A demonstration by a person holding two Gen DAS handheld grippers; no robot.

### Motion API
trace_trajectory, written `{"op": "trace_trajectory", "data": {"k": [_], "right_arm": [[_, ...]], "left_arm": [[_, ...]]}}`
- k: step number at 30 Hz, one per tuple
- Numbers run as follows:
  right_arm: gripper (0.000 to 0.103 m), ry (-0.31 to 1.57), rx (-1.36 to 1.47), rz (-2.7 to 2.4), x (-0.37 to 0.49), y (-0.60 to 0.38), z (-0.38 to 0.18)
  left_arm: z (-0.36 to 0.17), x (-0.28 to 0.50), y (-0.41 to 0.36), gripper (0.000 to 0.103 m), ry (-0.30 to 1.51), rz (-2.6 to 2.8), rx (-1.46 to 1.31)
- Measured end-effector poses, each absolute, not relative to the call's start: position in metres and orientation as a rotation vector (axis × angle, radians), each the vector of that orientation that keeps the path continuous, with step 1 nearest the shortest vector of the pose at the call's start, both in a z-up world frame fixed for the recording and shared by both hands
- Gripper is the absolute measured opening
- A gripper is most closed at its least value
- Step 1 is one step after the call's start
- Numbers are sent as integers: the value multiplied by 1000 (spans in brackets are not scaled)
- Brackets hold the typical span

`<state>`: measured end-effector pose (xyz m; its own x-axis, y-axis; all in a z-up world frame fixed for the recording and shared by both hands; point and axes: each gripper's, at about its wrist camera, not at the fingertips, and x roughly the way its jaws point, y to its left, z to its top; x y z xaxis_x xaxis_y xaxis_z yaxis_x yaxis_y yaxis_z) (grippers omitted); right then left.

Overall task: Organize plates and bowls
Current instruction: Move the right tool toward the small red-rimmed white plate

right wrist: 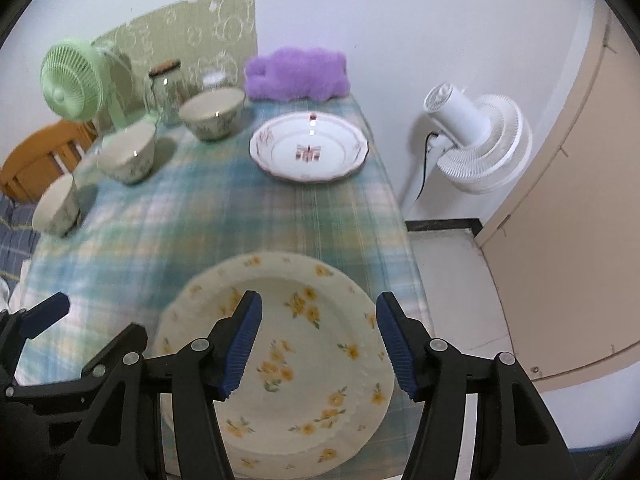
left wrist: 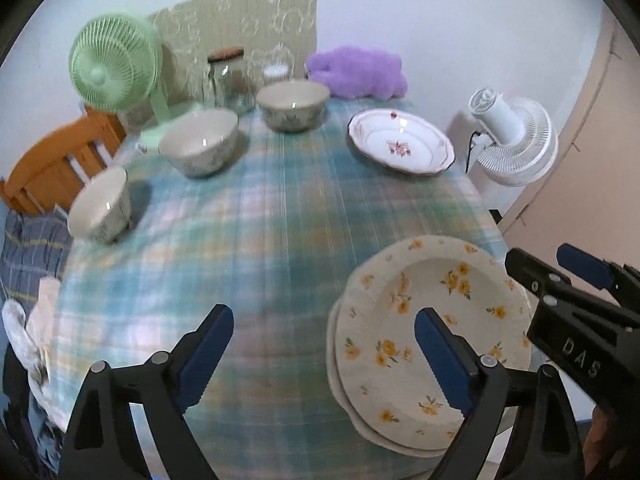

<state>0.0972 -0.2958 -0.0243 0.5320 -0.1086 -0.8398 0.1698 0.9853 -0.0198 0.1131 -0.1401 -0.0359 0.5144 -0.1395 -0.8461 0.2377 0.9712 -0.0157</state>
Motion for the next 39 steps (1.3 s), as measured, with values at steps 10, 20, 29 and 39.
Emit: {"op": "trace_trajectory", "data": {"k": [10, 20, 29, 39], "right_arm": [[63, 920, 101, -214, 113, -287, 5], [77, 877, 90, -196, 165, -316, 13], [77, 887, 92, -156, 228, -355, -5], [77, 894, 142, -123, 289, -388, -32]], "left_arm": [[-14, 138, -138, 94, 976, -296, 81], [-9, 187, -169, 93, 945, -238, 66], [-23, 239, -205, 93, 946, -162, 53], [-51, 294, -233, 93, 964, -109, -4]]}}
